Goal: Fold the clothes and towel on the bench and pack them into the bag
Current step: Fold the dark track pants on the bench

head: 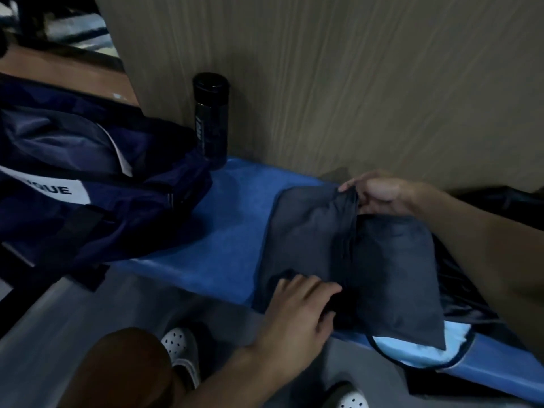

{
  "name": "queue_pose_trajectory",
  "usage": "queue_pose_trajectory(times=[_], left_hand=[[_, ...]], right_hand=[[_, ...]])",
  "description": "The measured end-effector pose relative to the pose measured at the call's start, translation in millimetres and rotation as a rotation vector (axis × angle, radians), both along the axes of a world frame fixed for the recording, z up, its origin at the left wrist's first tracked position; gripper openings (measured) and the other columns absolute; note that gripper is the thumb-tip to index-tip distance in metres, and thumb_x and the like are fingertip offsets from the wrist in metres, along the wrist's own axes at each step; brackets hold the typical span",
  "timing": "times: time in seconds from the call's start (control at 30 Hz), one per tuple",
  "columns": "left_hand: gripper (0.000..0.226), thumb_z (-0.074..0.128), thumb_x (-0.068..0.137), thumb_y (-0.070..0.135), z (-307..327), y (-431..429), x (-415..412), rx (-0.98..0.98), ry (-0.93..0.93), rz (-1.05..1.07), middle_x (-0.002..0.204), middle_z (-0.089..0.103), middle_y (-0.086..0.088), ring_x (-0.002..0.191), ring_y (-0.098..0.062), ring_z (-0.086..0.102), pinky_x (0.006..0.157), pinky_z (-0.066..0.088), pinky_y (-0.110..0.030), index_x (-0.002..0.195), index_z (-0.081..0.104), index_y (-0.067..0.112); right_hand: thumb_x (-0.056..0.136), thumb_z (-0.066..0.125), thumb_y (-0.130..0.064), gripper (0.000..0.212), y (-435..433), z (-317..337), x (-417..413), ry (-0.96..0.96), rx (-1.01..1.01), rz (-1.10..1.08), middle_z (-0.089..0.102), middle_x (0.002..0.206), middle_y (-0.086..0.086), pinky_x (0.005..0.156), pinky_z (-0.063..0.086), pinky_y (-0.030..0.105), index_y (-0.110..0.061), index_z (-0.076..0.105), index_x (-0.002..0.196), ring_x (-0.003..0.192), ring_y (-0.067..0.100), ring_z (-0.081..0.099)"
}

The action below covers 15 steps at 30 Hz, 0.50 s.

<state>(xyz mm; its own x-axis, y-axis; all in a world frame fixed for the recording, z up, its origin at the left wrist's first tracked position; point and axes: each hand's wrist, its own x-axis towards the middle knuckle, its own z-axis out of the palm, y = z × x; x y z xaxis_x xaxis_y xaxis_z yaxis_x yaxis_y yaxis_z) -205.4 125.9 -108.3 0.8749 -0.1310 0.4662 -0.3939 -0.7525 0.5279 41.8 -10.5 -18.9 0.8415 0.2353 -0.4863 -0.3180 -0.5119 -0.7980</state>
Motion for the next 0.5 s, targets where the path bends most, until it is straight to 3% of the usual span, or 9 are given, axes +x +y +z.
queue_pose_trajectory(times=[0.1, 0.17, 0.27, 0.3, 0.37, 0.43, 0.5], left_hand=[[0.024, 0.058, 0.088, 0.03, 6, 2, 6, 0.004, -0.007, -0.017, 0.103, 0.062, 0.006, 0.095, -0.016, 0.058, 0.082, 0.045, -0.035, 0.107, 0.07, 0.021], [0.033, 0.048, 0.093, 0.03, 8, 10, 16, 0.081, 0.048, 0.045, 0.124, 0.061, 0.004, 0.116, -0.018, 0.056, 0.099, 0.043, -0.036, 0.118, 0.068, 0.021], [0.058, 0.021, 0.098, 0.045, -2, 24, 26, 0.297, 0.265, 0.11, 0.161, 0.029, 0.001, 0.15, -0.017, 0.021, 0.123, 0.016, -0.039, 0.15, 0.041, 0.026], [0.063, 0.016, 0.098, 0.049, -10, 26, 25, 0.356, 0.322, 0.101, 0.165, 0.02, 0.001, 0.153, -0.017, 0.012, 0.125, 0.007, -0.039, 0.154, 0.031, 0.027], [0.063, 0.022, 0.098, 0.054, -21, 27, 22, 0.461, 0.379, 0.078, 0.165, 0.02, -0.004, 0.153, -0.02, 0.012, 0.121, 0.005, -0.043, 0.155, 0.029, 0.028], [0.061, 0.028, 0.099, 0.055, -27, 27, 20, 0.506, 0.383, 0.069, 0.163, 0.024, -0.006, 0.152, -0.023, 0.016, 0.118, 0.009, -0.046, 0.154, 0.033, 0.028], [0.061, 0.024, 0.1, 0.054, -27, 27, 21, 0.469, 0.354, 0.074, 0.165, 0.019, -0.004, 0.153, -0.021, 0.01, 0.119, 0.007, -0.046, 0.155, 0.03, 0.029]], right_hand=[[0.089, 0.041, 0.001, 0.024, -4, -13, -2, 0.062, 0.029, -0.018, 0.057, 0.089, 0.01, 0.051, 0.053, 0.024, -0.011, 0.062, 0.093, 0.073, 0.02, 0.057], [0.092, 0.057, -0.006, 0.009, -4, -19, -3, -0.043, -0.041, 0.004, 0.06, 0.089, 0.01, 0.051, 0.053, 0.023, -0.011, 0.063, 0.095, 0.074, 0.019, 0.058], [0.085, 0.061, 0.007, 0.02, -2, -28, 1, -0.312, -0.218, 0.076, 0.063, 0.096, 0.016, 0.045, 0.047, 0.019, -0.006, 0.065, 0.099, 0.074, 0.021, 0.056], [0.084, 0.06, 0.009, 0.024, -1, -31, 3, -0.395, -0.286, 0.112, 0.065, 0.101, 0.018, 0.051, 0.047, 0.021, -0.004, 0.066, 0.103, 0.078, 0.023, 0.057], [0.083, 0.058, 0.007, 0.031, -1, -37, 3, -0.53, -0.45, 0.195, 0.065, 0.112, 0.021, 0.073, 0.047, 0.024, -0.002, 0.064, 0.113, 0.096, 0.027, 0.061], [0.085, 0.056, -0.001, 0.04, -1, -41, -4, -0.651, -0.64, 0.292, 0.057, 0.124, 0.018, 0.093, 0.042, 0.031, -0.007, 0.059, 0.123, 0.115, 0.032, 0.054], [0.089, 0.054, -0.017, 0.042, 2, -42, -24, -0.812, -0.824, 0.4, 0.049, 0.133, 0.01, 0.101, 0.034, 0.042, -0.016, 0.053, 0.131, 0.124, 0.032, 0.042]])
